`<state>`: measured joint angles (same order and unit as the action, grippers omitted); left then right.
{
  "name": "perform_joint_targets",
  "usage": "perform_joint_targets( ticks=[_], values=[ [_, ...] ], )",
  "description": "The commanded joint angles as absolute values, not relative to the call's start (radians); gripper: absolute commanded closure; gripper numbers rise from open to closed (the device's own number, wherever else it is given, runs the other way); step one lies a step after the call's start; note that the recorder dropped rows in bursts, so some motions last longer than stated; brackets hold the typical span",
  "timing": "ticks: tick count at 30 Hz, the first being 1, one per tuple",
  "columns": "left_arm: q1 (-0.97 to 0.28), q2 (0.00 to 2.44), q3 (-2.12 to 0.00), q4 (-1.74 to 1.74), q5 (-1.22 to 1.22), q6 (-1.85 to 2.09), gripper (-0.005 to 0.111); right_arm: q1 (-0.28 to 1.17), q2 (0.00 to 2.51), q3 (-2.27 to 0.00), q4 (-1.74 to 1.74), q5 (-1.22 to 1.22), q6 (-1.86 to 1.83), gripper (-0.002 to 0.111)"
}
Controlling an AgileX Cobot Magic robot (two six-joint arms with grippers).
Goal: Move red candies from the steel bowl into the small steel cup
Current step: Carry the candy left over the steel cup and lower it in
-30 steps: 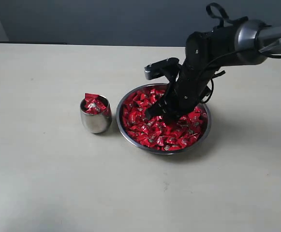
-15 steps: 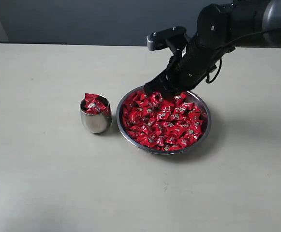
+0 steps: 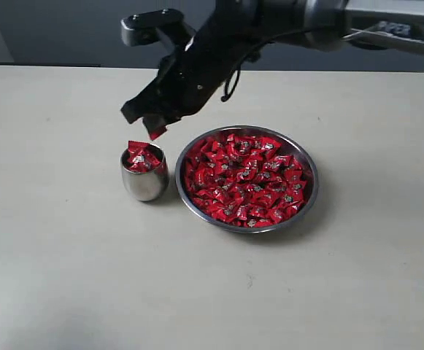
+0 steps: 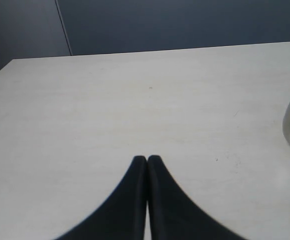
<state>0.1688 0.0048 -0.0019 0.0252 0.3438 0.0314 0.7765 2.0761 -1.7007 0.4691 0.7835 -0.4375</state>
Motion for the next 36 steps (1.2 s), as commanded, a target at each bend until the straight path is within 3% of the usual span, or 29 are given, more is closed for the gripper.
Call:
perform_joint_targets(
  ticks=[1, 6, 36],
  values=[
    [0.170, 0.000, 0.000, 0.027, 0.334, 0.029, 0.106, 0.810, 2.174, -1.824, 0.421, 0.874, -0.424, 0.109],
    [0.170, 0.000, 0.000, 0.027, 0.334, 0.029, 0.106, 0.827, 2.230, -1.892, 0.277, 0.916, -0.328, 0.109],
    [0.170, 0.000, 0.000, 0.027, 0.334, 0.029, 0.106, 0.828, 2.243, -1.898, 0.355, 0.932, -0.392, 0.109]
  ],
)
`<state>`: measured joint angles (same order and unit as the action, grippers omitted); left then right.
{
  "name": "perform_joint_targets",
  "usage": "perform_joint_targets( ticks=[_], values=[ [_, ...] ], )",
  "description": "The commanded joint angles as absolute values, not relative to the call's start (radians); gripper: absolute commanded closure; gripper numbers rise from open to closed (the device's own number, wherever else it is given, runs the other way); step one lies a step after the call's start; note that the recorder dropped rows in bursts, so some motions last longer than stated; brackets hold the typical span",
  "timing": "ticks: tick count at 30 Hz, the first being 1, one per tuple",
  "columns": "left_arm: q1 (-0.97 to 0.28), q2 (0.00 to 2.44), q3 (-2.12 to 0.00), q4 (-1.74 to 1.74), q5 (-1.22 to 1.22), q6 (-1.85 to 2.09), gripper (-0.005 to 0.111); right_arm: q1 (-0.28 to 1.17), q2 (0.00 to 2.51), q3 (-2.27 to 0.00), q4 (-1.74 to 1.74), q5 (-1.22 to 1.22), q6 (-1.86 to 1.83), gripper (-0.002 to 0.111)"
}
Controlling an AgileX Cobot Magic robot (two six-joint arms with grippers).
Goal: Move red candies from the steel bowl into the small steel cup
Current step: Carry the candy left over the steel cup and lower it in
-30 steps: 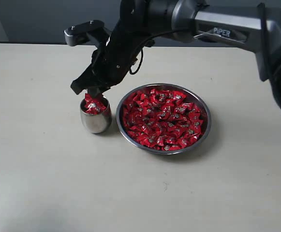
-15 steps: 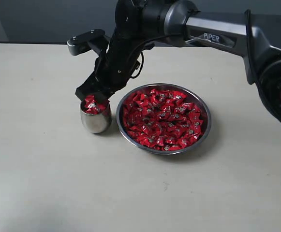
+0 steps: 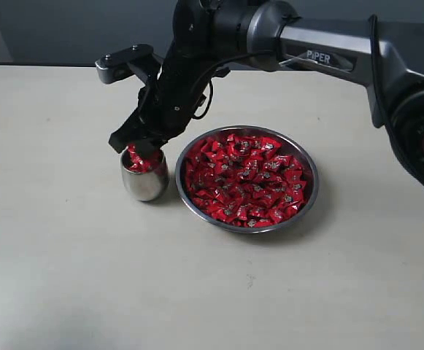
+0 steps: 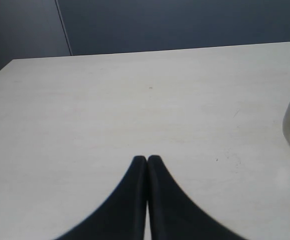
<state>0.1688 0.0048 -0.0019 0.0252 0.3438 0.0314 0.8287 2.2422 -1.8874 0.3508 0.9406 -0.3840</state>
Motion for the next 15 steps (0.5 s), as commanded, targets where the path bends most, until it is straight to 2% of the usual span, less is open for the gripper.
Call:
perform_joint_targets(
  ticks=[1, 6, 8, 11, 15],
  values=[
    [0.170, 0.000, 0.000, 0.027, 0.334, 0.029, 0.106, 0.828, 2.243, -1.898, 0.351, 0.932, -0.392, 0.109],
    [0.170, 0.000, 0.000, 0.027, 0.334, 0.029, 0.106, 0.828, 2.243, -1.898, 0.349, 0.923, -0.392, 0.106],
    [0.170, 0.000, 0.000, 0.027, 0.334, 0.029, 0.106, 0.828, 2.243, -1.898, 0.349, 0.918, -0.392, 0.099],
    [0.170, 0.000, 0.000, 0.027, 0.334, 0.029, 0.106, 0.828, 2.243, -1.898, 0.346, 0.914, -0.392, 0.078],
    [0.170, 0.000, 0.000, 0.027, 0.334, 0.029, 0.106, 0.828, 2.243, -1.898, 0.346, 0.914, -0.392, 0.077]
  ],
)
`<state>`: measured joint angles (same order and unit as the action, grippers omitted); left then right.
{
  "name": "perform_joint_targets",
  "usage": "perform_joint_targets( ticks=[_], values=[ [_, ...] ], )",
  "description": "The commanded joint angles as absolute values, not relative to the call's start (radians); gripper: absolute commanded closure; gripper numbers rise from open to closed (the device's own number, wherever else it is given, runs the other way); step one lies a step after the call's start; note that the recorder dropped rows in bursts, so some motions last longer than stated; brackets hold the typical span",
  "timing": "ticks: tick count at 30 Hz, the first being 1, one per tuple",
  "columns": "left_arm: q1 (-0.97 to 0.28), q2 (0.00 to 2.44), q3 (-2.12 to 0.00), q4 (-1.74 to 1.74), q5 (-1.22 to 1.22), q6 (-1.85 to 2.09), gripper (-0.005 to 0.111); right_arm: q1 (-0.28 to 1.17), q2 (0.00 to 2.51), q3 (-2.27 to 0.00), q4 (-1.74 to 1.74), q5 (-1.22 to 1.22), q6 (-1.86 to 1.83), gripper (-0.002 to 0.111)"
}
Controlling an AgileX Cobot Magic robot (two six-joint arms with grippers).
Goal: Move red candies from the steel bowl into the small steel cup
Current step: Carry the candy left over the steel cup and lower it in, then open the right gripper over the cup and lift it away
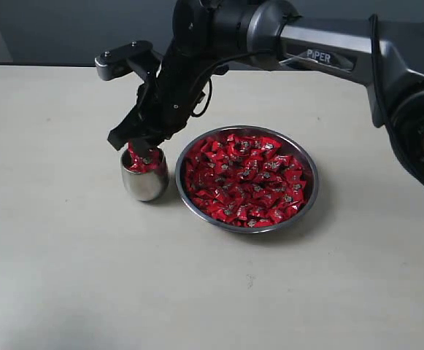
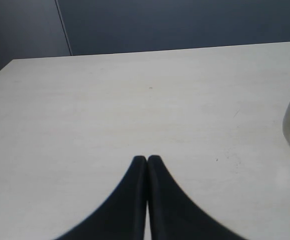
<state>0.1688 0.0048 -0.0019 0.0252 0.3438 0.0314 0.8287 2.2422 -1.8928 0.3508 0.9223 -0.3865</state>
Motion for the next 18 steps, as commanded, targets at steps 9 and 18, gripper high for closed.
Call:
perform_joint_targets(
  ticks=[9, 18],
  values=[
    [0.170, 0.000, 0.000, 0.027, 0.334, 0.029, 0.106, 0.828, 2.239, -1.898, 0.342, 0.910, -0.392, 0.077],
    [0.170, 0.000, 0.000, 0.027, 0.334, 0.029, 0.106, 0.828, 2.190, -1.966, 0.329, 0.931, -0.390, 0.077]
  ],
)
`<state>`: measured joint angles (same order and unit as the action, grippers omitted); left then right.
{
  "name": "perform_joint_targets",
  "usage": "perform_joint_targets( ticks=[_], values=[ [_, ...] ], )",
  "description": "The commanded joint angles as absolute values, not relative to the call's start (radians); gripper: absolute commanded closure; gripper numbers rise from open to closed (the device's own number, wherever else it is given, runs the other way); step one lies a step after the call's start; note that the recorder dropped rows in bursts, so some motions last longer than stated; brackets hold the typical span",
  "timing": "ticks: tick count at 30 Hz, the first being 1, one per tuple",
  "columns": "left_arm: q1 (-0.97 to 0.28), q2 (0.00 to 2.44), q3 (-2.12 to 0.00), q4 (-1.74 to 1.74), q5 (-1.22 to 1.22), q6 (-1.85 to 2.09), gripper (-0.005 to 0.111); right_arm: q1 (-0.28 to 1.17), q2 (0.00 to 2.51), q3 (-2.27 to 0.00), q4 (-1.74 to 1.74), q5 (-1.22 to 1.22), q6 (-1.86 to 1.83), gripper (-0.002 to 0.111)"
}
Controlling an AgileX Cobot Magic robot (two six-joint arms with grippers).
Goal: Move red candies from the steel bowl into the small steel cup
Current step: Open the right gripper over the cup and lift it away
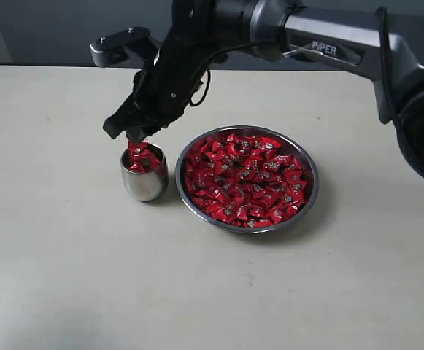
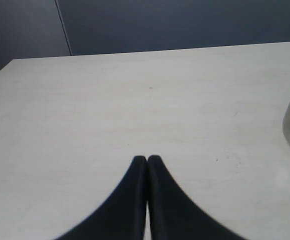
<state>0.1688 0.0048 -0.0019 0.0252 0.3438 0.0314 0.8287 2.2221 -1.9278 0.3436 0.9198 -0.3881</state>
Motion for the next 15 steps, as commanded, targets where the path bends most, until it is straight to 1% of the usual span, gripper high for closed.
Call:
perform_joint_targets(
  ticks=[1, 8, 15],
  values=[
    [0.170, 0.000, 0.000, 0.027, 0.334, 0.029, 0.106, 0.828, 2.188, -1.970, 0.324, 0.931, -0.390, 0.077],
    [0.170, 0.000, 0.000, 0.027, 0.334, 0.029, 0.106, 0.826, 2.186, -1.977, 0.229, 0.938, -0.328, 0.077],
    [0.170, 0.000, 0.000, 0.027, 0.334, 0.029, 0.106, 0.767, 2.185, -1.977, 0.239, 0.925, -0.254, 0.077]
  ],
)
